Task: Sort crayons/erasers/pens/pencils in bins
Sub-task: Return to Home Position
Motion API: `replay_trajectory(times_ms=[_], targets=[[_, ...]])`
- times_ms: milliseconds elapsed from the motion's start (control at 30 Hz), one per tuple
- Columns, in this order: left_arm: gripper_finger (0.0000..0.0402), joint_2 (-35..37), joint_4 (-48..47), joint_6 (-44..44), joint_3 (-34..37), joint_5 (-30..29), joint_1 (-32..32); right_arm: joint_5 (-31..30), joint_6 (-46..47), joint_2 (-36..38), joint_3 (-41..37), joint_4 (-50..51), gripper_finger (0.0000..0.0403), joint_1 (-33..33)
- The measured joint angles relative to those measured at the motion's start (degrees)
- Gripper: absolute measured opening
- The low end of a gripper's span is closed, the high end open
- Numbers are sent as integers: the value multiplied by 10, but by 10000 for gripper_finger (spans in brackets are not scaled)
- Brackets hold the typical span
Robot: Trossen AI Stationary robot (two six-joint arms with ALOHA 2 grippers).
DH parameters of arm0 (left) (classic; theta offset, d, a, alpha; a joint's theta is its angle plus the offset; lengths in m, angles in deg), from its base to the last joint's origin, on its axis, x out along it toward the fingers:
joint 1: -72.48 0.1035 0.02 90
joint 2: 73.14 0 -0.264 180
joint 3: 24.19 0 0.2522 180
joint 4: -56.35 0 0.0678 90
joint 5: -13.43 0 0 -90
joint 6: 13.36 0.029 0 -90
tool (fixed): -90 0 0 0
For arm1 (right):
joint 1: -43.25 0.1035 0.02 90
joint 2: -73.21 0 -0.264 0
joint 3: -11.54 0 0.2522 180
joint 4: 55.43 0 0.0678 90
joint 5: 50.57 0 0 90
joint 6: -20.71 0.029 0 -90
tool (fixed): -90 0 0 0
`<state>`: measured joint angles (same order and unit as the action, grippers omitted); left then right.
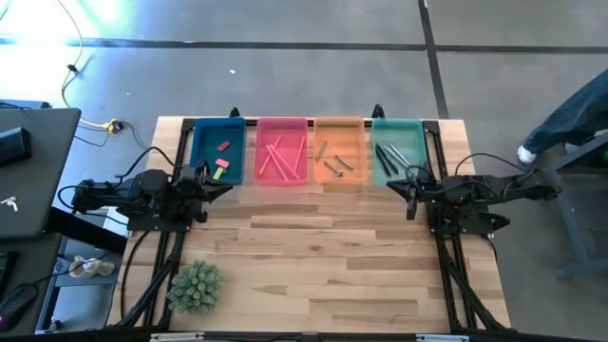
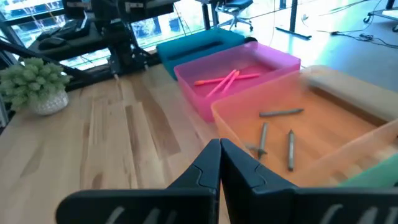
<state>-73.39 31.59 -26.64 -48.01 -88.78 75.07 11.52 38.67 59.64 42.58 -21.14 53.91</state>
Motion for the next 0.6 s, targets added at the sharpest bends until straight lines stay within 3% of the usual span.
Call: replay_trajectory(times_ms=[600], targets=[[3, 0, 1, 0, 0, 0, 0, 8, 14, 114, -118, -58, 0, 0]])
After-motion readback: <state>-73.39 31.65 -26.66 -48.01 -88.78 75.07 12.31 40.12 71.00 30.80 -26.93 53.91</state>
